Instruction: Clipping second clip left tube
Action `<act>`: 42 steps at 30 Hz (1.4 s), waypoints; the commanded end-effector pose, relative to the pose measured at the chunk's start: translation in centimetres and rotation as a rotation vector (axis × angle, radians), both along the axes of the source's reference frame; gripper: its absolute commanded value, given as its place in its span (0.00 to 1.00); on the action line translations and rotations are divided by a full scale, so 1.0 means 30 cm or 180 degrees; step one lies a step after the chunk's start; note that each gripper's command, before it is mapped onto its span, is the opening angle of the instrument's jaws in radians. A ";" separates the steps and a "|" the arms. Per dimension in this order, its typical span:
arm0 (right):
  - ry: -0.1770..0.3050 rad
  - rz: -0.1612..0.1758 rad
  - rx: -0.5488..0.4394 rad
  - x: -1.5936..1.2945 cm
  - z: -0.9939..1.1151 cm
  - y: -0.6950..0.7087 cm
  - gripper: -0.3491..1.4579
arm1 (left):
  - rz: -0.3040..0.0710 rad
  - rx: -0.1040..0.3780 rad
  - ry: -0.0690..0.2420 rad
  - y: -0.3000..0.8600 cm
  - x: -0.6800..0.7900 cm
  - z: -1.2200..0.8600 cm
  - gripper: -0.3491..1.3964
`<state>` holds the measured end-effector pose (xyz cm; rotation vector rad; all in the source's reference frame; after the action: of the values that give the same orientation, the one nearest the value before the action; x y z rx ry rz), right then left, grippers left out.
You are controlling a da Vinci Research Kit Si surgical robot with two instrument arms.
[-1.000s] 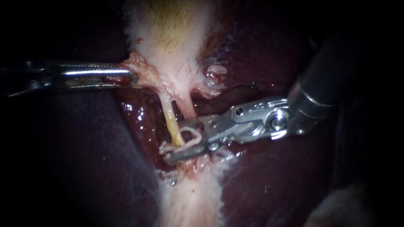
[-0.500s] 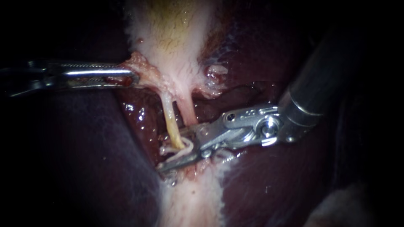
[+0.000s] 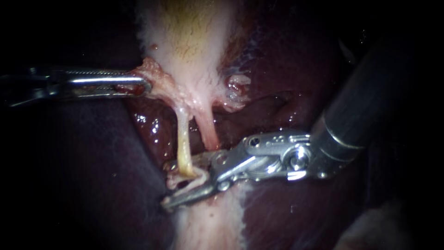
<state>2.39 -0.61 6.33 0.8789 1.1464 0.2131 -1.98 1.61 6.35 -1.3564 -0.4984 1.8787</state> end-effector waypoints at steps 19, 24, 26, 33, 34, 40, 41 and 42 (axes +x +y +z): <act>-0.0048 -0.0036 -0.0035 -0.0027 0.0015 0.0025 0.28 | 0.0001 0.0000 -0.0002 0.0000 0.0002 -0.0002 0.00; -0.0082 -0.0023 -0.0050 -0.0030 0.0018 0.0031 0.17 | 0.0002 0.0000 -0.0002 0.0000 0.0002 -0.0001 0.00; -0.0093 -0.0017 -0.0050 -0.0035 0.0015 0.0042 0.09 | 0.0002 0.0000 -0.0002 0.0000 0.0002 -0.0001 0.00; -0.0320 0.0003 0.0062 -0.0062 -0.0017 0.0083 0.00 | 0.0002 0.0000 -0.0002 0.0000 0.0002 -0.0002 0.00; -0.0336 -0.0007 0.0056 -0.0064 -0.0017 0.0082 0.00 | 0.0002 0.0000 -0.0003 0.0000 0.0003 -0.0002 0.00; -0.0343 -0.0015 0.0047 -0.0064 -0.0011 0.0073 0.00 | 0.0002 0.0000 -0.0003 0.0000 0.0004 -0.0002 0.00; -0.0343 -0.0015 0.0047 -0.0064 -0.0011 0.0074 0.00 | 0.0002 0.0000 -0.0003 0.0000 0.0004 -0.0002 0.00; -0.0343 -0.0015 0.0047 -0.0064 -0.0011 0.0074 0.00 | 0.0002 0.0001 -0.0003 0.0001 0.0004 -0.0002 0.00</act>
<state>2.20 -0.38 6.29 0.8732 1.0435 0.2628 -1.97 1.61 6.35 -1.3572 -0.4994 1.8787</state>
